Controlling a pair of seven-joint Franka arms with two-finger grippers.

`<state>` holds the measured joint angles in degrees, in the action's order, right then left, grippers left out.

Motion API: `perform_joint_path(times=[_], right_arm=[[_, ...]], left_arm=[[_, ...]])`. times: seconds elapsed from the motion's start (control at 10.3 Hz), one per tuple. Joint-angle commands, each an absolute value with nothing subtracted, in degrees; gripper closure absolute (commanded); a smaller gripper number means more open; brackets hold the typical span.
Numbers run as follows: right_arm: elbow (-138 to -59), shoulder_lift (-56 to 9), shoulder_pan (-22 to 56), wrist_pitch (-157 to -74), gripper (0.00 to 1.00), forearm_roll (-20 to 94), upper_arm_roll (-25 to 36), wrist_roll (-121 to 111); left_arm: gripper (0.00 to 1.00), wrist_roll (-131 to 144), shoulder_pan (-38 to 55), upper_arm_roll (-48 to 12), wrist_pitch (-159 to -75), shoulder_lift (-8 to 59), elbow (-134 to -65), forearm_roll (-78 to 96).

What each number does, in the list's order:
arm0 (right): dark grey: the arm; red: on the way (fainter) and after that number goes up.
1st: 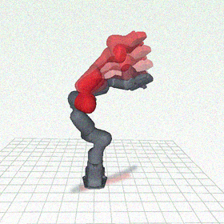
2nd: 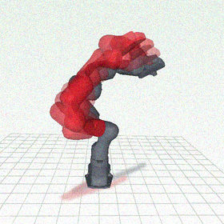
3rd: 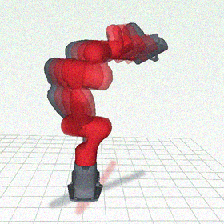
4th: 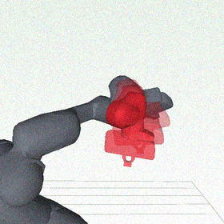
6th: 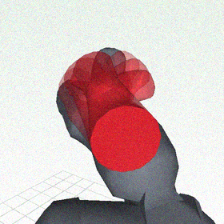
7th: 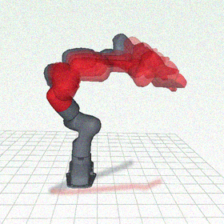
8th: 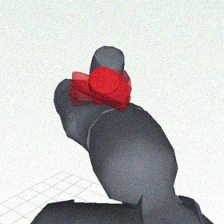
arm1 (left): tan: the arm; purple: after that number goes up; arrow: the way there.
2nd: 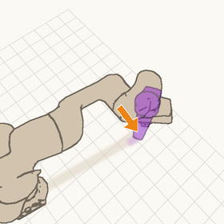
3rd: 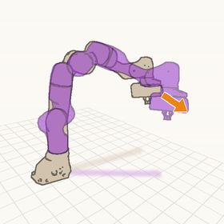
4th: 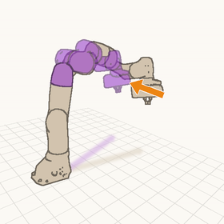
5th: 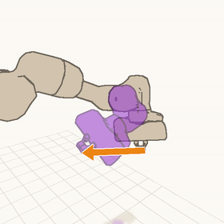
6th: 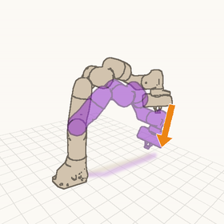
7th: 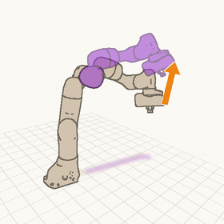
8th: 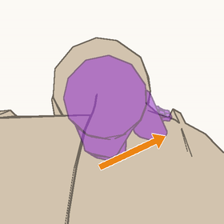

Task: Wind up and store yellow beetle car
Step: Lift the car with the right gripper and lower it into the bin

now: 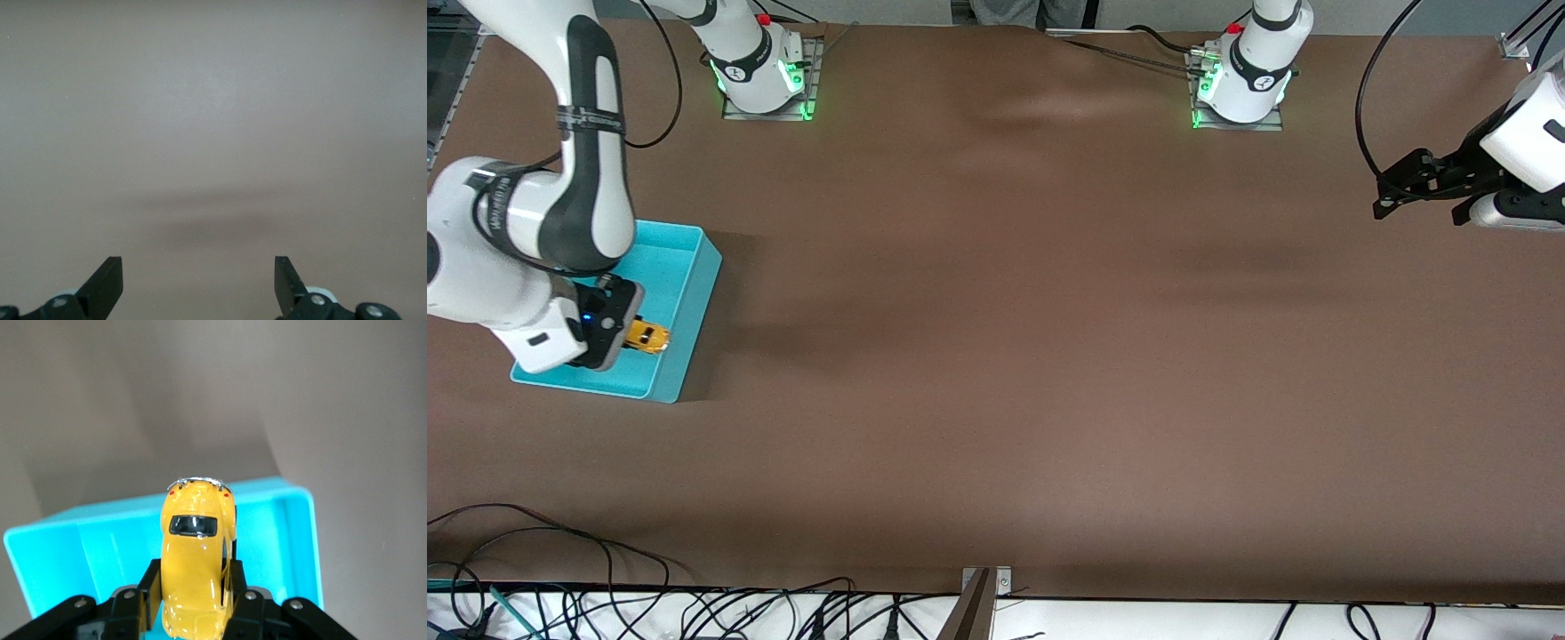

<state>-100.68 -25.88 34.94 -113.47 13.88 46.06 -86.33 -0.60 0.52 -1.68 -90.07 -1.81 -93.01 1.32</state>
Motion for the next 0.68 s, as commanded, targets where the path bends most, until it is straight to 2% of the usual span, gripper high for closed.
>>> perform_joint_path(times=[0.0, 0.29, 0.58], right_arm=[[-108.2, -25.0, 35.7, -119.8, 1.00, 12.8, 48.6, -87.4], [-118.4, -25.0, 35.5, -132.5, 1.00, 13.5, 48.5, -88.6], [-122.5, -25.3, 35.4, -137.0, 1.00, 14.0, 48.3, -89.0]], left_arm=[[0.00, -0.4, 0.1, -1.8, -89.4, -1.1, -91.4, 2.5], [0.00, -0.4, 0.1, -1.9, -89.4, -1.1, -91.4, 2.5], [0.00, -0.4, 0.1, -1.9, -89.4, -1.1, -91.4, 2.5]])
